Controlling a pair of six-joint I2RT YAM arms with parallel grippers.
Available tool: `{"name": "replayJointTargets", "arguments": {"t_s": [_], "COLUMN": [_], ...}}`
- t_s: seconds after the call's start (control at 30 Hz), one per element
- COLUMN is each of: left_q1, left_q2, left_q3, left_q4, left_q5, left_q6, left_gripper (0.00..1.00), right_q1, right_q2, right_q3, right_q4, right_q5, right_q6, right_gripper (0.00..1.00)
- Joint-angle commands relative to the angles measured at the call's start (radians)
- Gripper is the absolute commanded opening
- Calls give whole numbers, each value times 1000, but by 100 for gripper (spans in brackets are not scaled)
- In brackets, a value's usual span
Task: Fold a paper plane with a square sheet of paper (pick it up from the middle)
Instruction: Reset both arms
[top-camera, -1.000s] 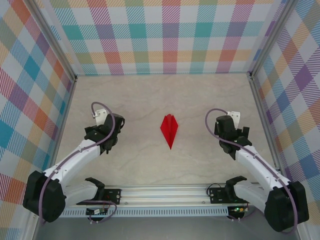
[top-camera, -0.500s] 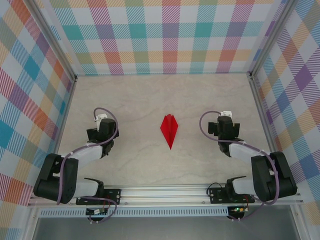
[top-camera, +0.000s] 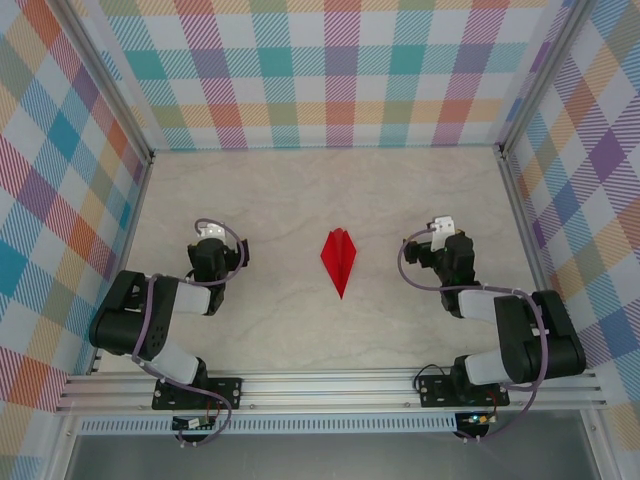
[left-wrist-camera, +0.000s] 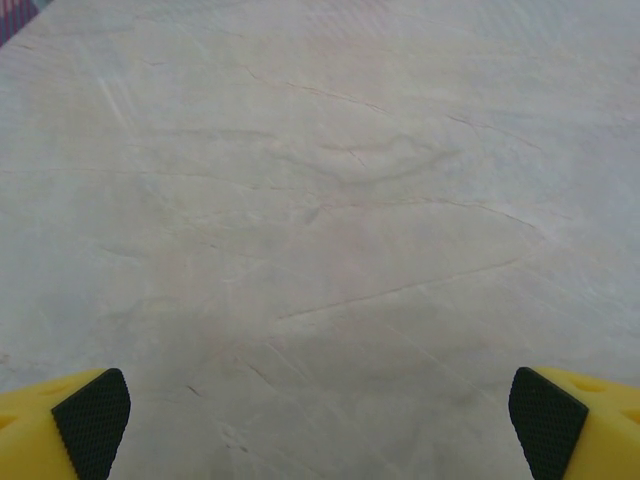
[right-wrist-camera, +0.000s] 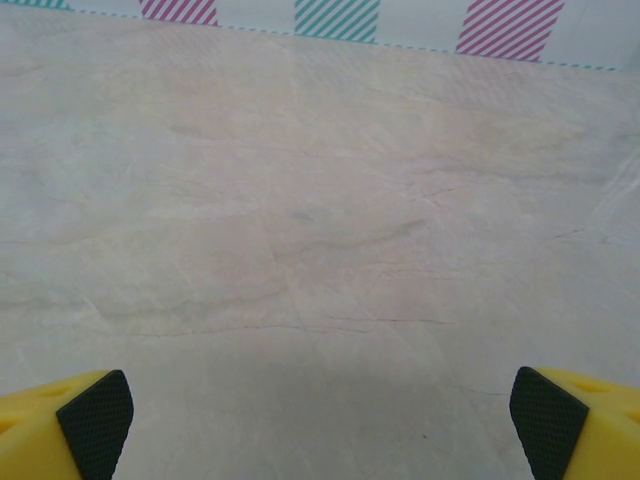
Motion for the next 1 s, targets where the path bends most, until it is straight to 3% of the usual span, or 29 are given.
{"name": "replayJointTargets", "arguments": {"t_s": [0.0,0.1,0.23,0.3,0.63,0.7,0.8,0.97], "left_q1": [39,76,76,76,73,73,74,74], "left_q2": [3,1,0,0,-1,0,-1,-1], "left_q3": [25,35,35,35,36,36,36,36], "left_q4": [54,23,24,24,21,21,21,21], "left_q5": [62,107,107,107,113,113,113,112], "left_q6": [4,-22,-20,-21,-17,-18,-17,-18], "left_gripper": [100,100,100,100,100,100,100,100], "right_q1": [-16,-31,-71,-107,-105,-105,-106,-105], "right_q2": [-2,4,122,117,122,118,116,121], "right_q3": [-25,-13,35,77,64,63,57,70], "right_q4": [126,109,131,42,74,70,81,63], "right_q5": [-78,-88,46,9,14,-104,-122,4], "right_q6": [-34,-19,103,135,130,80,72,129], "right_gripper": [100,100,100,100,100,100,100,100]}}
